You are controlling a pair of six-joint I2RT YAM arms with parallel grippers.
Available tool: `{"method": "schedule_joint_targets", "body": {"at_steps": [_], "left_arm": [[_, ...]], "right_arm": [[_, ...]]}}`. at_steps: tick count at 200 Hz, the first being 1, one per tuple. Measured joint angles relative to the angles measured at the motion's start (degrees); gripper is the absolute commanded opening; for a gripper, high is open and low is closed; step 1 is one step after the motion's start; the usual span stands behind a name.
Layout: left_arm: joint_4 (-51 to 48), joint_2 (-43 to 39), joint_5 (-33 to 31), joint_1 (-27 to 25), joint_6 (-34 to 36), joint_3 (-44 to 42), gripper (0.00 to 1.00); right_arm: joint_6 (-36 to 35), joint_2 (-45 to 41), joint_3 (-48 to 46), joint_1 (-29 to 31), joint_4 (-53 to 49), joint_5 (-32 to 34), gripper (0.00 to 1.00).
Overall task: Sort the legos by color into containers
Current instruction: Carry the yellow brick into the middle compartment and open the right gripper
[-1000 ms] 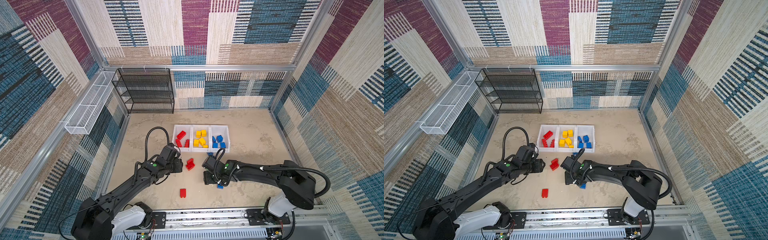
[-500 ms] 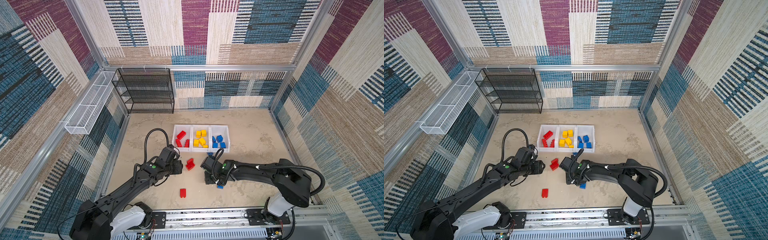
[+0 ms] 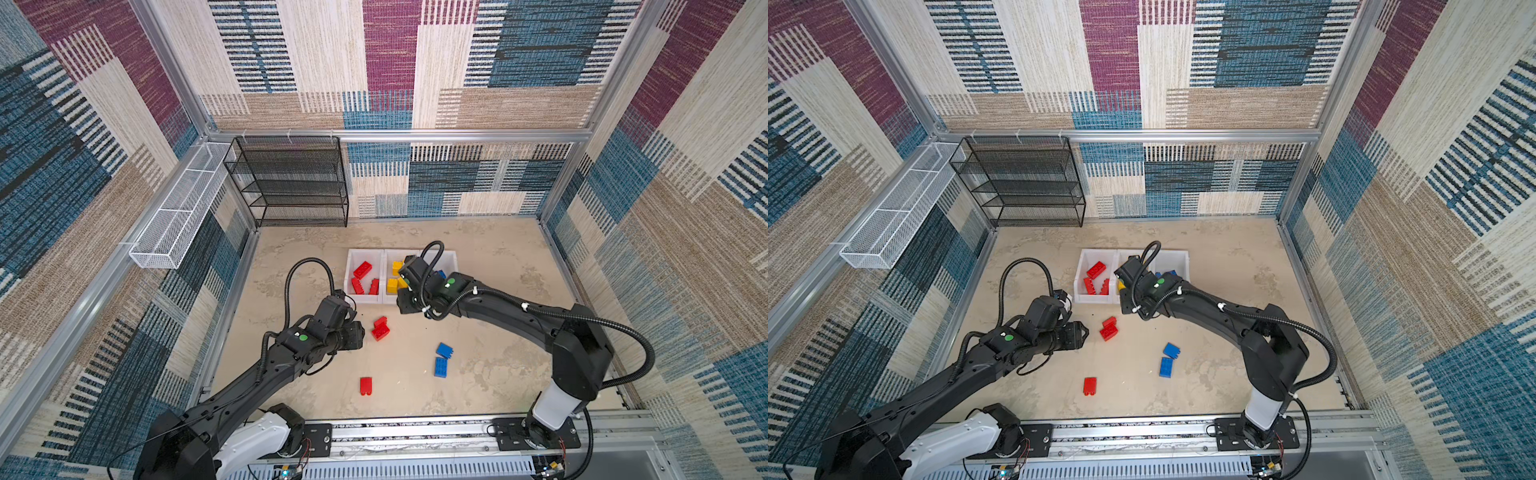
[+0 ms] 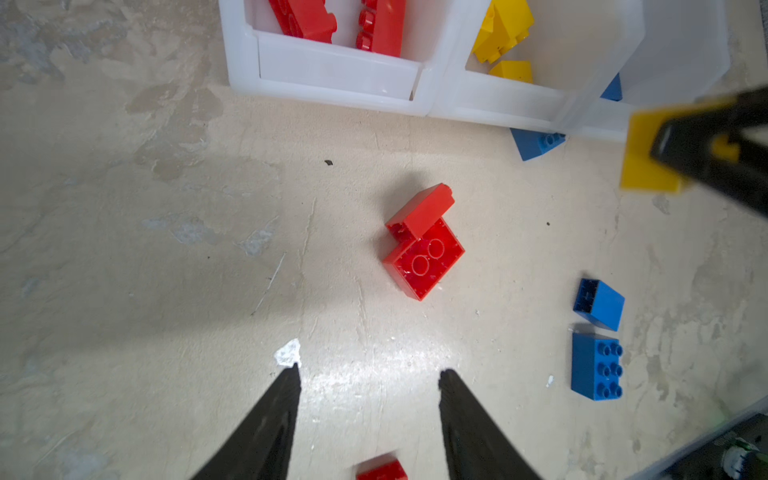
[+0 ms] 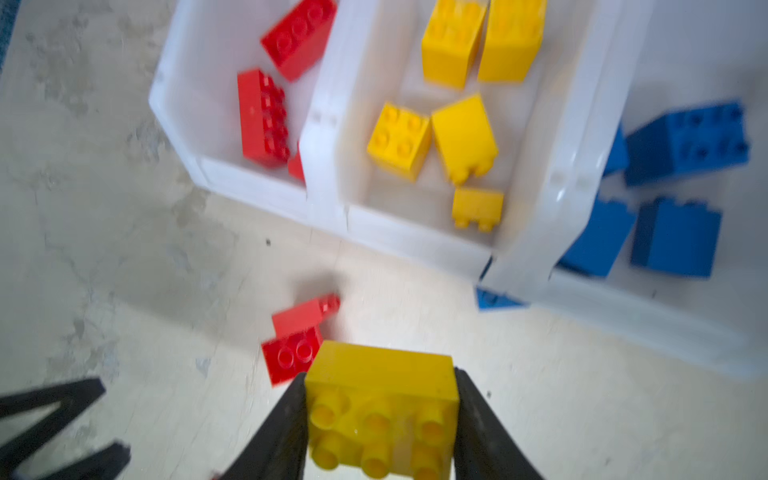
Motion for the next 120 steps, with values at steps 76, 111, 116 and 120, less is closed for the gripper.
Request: {"method": "schedule_joint_targets", "body": {"at_steps": [76,111,116,120], "left_arm": [[-2.05,-5.22,0.2,0.02,-1.73,-3.98,0.58],[-2.27,-5.66,0.26,0.0,-2.32,-4.81,0.58],[-2.23,-5.57,0.31,0.0,-2.32,-4.81,0.58],[-2.23,-5.46,0.39,0.0,-2.32,-4.81,0.58]], "right_arm": [[-9.14,16.37,16.68,-8.07,1.51,-2.19,0.46],[-9.99,17.31,16.72,-8.83,1.36,-3.06,0.53],[-10.03,17.31,16.72,-8.9,1.29,-3.06,0.55],[-10.03,17.31,16.72,-8.96,1.29,-3.06,0.56]]}}
